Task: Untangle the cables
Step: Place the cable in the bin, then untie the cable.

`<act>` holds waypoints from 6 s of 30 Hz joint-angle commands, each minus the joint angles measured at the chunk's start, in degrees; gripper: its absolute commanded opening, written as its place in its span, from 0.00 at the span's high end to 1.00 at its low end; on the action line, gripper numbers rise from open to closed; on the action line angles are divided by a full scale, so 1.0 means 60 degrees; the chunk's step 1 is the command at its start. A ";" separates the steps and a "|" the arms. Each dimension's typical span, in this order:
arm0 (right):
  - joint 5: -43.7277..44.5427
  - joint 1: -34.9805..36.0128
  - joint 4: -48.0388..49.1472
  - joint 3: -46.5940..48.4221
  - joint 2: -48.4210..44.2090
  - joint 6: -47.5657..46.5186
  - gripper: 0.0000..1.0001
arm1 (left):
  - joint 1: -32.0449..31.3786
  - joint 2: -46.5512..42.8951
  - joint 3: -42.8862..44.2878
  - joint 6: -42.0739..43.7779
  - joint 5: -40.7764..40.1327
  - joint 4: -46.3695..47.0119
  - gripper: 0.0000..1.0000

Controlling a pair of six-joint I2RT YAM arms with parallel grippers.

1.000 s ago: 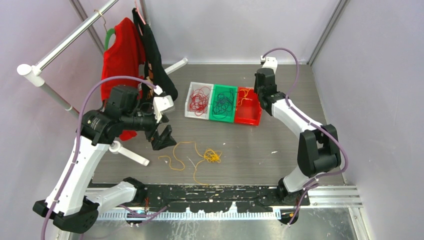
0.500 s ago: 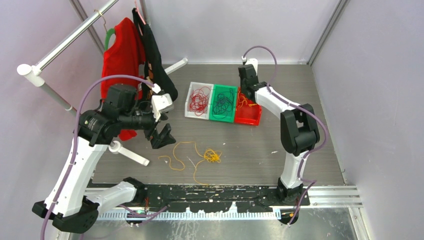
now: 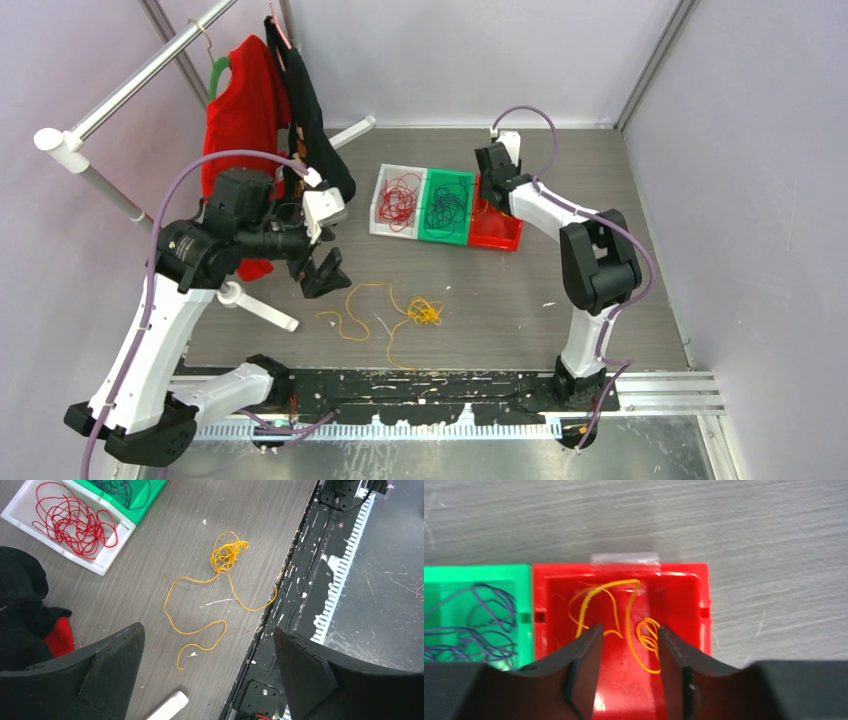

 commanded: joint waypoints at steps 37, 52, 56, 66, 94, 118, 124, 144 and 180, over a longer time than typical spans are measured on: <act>-0.4473 0.5351 0.1407 -0.6390 -0.5894 0.1722 0.57 | 0.0016 -0.0305 -0.0871 0.0227 -0.0512 0.0455 0.04; -0.5293 0.5372 0.1410 -0.5955 -0.5938 0.1720 0.99 | 0.0004 -0.0347 -0.1376 0.0308 -0.0004 0.0737 0.08; -0.6121 0.5374 0.1396 -0.5223 -0.6722 0.1577 0.99 | -0.0003 -0.0702 -0.2061 0.0790 0.0285 0.1222 0.08; -0.8617 0.5576 0.1461 -0.3825 -0.7012 0.1522 0.99 | 0.0004 -0.0634 -0.2329 0.1139 0.1379 0.1958 0.21; -0.9404 0.6429 0.0917 -0.2214 -0.5959 0.1151 0.99 | -0.0512 -0.0731 -0.2727 0.1806 0.2256 0.1564 0.80; -0.7677 0.6211 0.1709 -0.3937 -0.7432 0.1815 0.34 | -0.0641 -0.1611 -0.2005 0.1029 0.1528 0.2681 1.00; -0.7413 0.6214 0.2193 -0.3981 -0.7134 0.1642 0.24 | -0.0640 -0.1358 -0.1329 0.0262 0.1836 0.2658 1.00; -0.5004 0.6229 0.3730 -0.5808 -0.8876 0.2367 0.99 | -0.0640 -0.1286 -0.0192 -0.0056 0.0746 0.2624 1.00; 0.1806 0.5924 -0.3059 -0.4372 -1.1011 0.1603 0.99 | -0.0639 -0.2423 -0.2029 0.1299 -0.5964 0.7379 1.00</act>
